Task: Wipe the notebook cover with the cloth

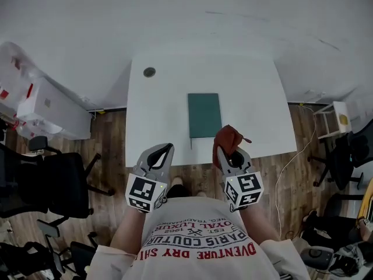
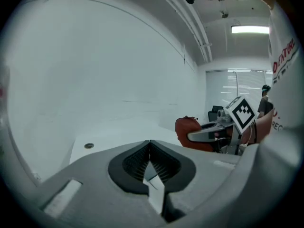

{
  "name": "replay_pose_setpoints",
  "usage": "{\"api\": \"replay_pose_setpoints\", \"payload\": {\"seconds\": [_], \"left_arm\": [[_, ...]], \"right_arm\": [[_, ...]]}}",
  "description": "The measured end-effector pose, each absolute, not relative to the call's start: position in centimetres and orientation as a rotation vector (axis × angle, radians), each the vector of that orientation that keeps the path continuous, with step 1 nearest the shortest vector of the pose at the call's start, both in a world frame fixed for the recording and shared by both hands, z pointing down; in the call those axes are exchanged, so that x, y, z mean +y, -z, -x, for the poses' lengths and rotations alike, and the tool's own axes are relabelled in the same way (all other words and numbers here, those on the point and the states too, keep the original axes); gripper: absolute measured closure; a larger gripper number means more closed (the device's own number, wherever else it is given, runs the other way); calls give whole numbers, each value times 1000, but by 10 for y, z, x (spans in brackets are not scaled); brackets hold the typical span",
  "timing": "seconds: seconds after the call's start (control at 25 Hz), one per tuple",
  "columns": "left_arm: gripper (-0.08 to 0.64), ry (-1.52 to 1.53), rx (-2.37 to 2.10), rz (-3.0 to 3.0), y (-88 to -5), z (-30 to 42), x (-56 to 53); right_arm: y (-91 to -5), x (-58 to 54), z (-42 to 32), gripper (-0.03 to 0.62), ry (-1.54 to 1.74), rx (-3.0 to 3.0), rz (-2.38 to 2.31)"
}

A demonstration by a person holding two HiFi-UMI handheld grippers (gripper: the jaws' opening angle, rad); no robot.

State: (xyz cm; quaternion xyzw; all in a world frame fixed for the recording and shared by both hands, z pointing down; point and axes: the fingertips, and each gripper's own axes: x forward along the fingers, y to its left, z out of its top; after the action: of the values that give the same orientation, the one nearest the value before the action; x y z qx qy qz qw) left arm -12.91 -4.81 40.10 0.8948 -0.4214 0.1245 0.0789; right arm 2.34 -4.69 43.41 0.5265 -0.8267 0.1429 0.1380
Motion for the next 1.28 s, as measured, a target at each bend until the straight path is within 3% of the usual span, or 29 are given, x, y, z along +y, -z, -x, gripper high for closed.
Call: {"api": "replay_pose_setpoints", "payload": {"seconds": [0.52, 1.28], "left_arm": [[549, -502, -960, -2678, -471, 104, -116], [549, -731, -928, -2342, -610, 53, -167]], "right_arm": [[-477, -101, -27, 520, -521, -2242, -1606], [-508, -211, -58, 520, -606, -2313, -1383]]}}
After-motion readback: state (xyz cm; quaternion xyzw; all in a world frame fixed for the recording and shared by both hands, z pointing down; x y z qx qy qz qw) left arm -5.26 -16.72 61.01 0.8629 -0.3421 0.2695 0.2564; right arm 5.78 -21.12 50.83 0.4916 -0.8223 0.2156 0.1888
